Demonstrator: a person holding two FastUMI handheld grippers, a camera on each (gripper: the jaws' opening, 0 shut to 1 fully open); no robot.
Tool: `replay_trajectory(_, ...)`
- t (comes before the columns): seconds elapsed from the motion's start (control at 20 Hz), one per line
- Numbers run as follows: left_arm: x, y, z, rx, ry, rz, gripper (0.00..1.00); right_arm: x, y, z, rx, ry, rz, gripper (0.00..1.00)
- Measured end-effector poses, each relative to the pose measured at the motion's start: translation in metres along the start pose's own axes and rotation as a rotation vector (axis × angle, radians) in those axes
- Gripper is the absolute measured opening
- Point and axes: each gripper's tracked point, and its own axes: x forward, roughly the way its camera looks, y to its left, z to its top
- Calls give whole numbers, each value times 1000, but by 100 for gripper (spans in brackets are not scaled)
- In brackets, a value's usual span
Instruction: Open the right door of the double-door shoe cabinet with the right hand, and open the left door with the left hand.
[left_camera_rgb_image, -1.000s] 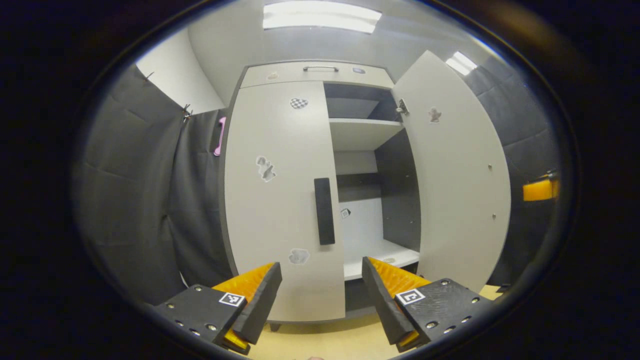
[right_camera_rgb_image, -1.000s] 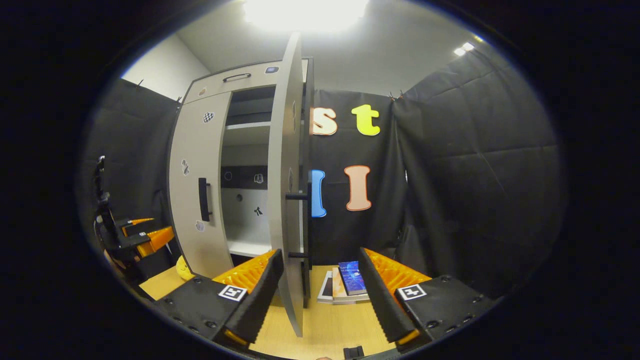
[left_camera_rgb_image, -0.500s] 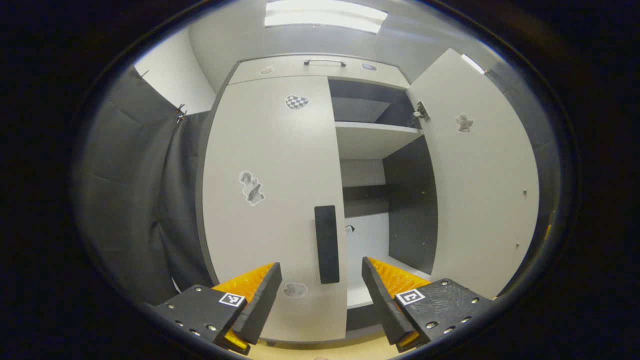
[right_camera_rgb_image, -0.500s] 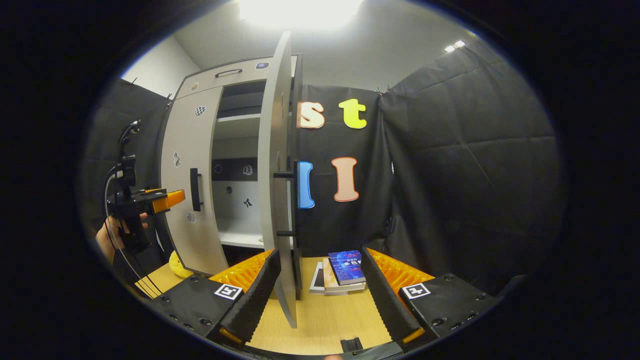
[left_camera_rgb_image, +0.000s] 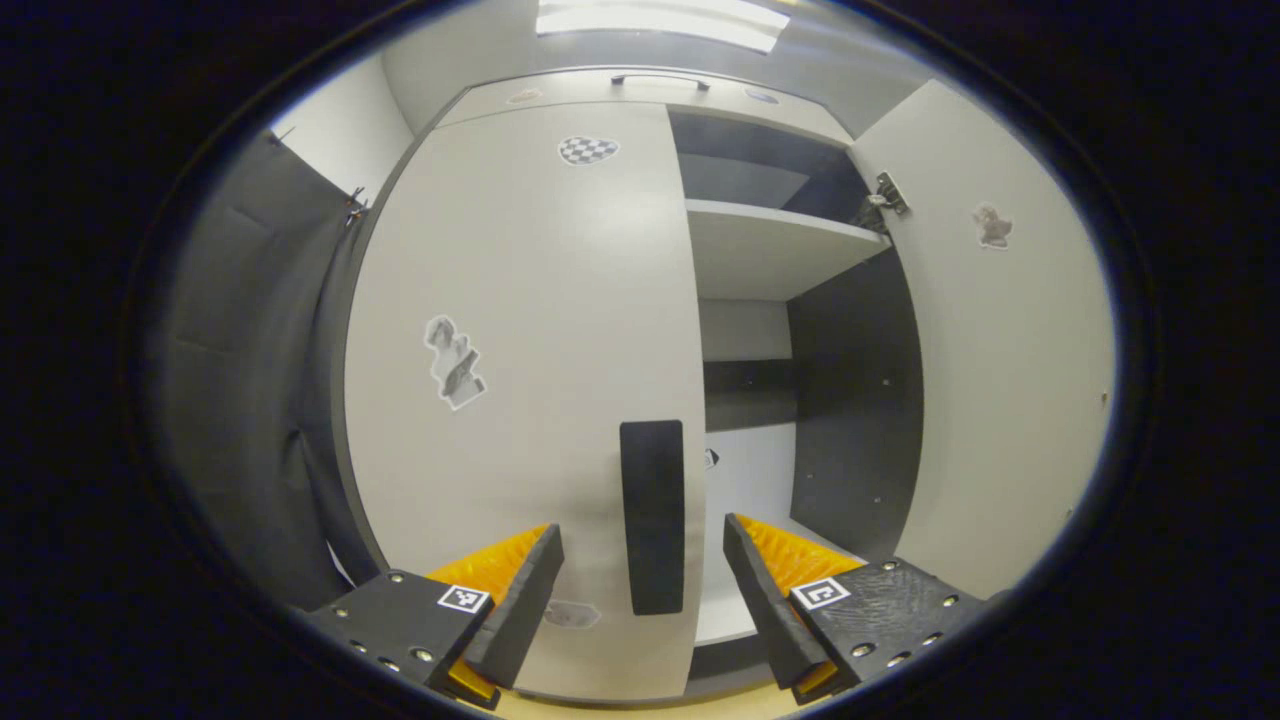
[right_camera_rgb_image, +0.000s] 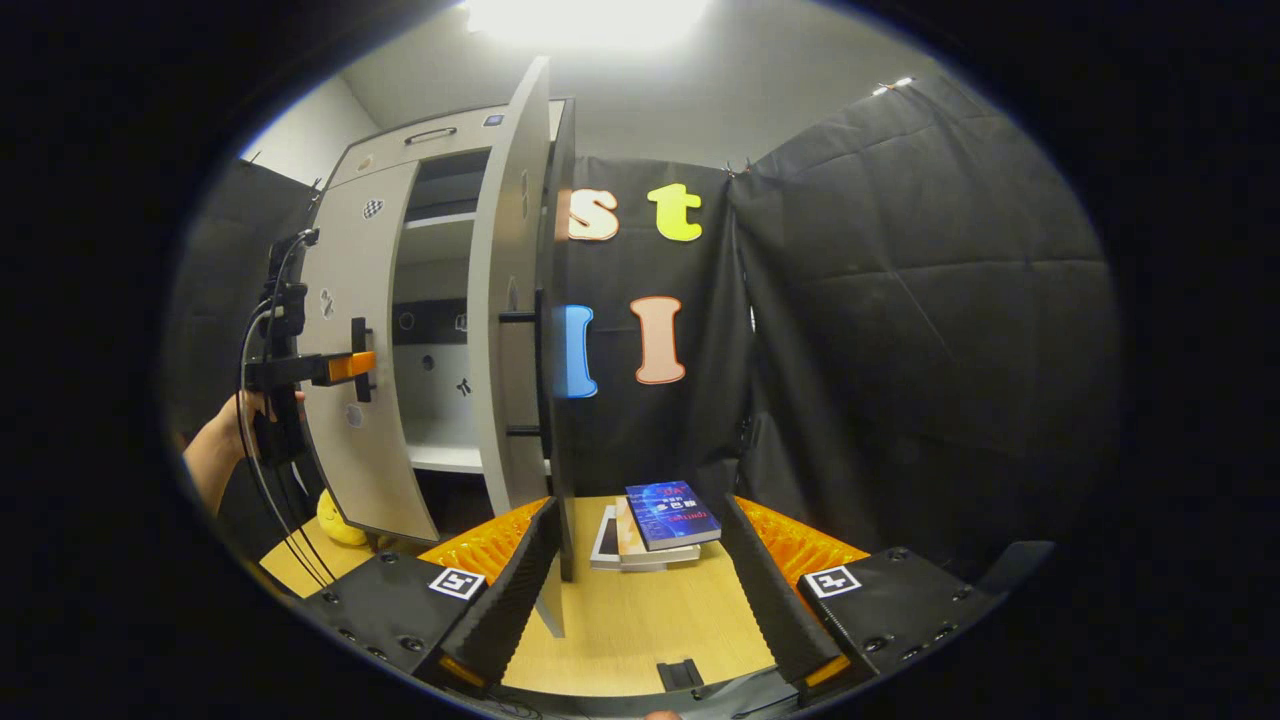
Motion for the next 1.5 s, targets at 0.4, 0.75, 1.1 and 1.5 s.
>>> replay_trajectory(0.4, 19, 3, -14, -9, 45, 27, 71, -3, -16, -8, 41, 11, -18, 99)
replay_trajectory(0.75, 25, -10, -17, 1, 54, 19, 36, 7, -32, -22, 53, 27, -27, 99)
replay_trajectory(1.1, 19, -8, -19, -19, 68, 68, 15, 10, -38, -24, 52, 17, 25, 99)
replay_trajectory(1.5, 7, -1, -19, -53, 55, 8, 12, 22, -30, -21, 27, 21, 117, 99)
